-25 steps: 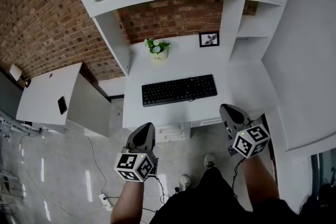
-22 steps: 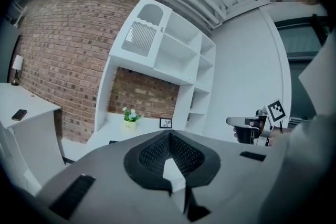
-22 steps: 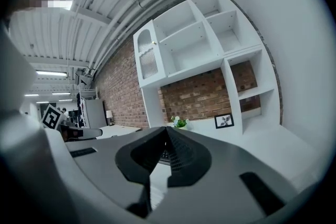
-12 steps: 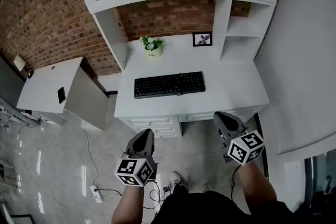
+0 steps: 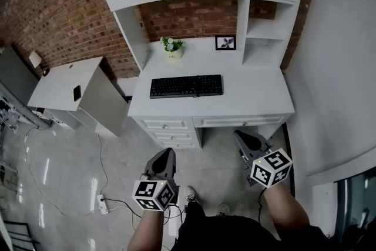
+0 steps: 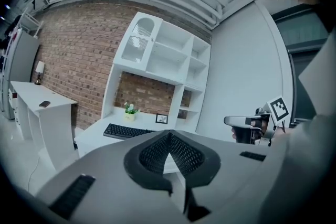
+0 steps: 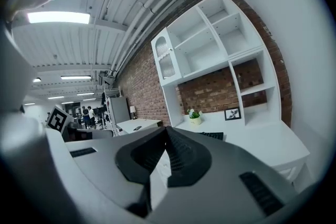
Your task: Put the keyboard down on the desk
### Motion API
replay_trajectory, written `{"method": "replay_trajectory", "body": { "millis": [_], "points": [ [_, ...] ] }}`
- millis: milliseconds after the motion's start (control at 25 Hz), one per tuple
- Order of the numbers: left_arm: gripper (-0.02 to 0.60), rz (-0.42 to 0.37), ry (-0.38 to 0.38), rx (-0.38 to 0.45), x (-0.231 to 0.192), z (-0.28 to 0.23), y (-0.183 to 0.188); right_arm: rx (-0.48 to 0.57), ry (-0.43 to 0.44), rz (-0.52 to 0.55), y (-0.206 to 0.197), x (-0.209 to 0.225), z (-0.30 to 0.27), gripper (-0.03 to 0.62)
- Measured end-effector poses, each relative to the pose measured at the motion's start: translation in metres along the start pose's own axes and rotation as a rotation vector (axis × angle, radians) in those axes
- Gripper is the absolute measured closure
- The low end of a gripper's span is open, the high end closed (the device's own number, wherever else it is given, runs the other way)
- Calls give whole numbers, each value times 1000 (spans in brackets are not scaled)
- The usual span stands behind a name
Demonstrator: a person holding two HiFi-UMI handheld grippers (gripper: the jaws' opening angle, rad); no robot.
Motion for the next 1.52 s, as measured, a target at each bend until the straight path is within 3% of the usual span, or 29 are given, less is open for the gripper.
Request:
{"method": "replay_trajectory", "body": {
  "millis": [560, 1520],
  "points": [
    [563, 13, 25, 12, 43, 16, -12, 3, 38, -4, -5, 8, 37, 577],
    [564, 9, 15, 12, 52, 11, -13, 17, 35, -21, -6, 18, 45, 577]
  ]
}}
Point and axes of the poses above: the fingertips, and each gripper's own axes: z backward along the fingers, x to its right, y out of its top, the point moved 7 cm from there along z, backward along the fingers, and after that the axes turned 14 degrees about -y, right-handed, at the moved point
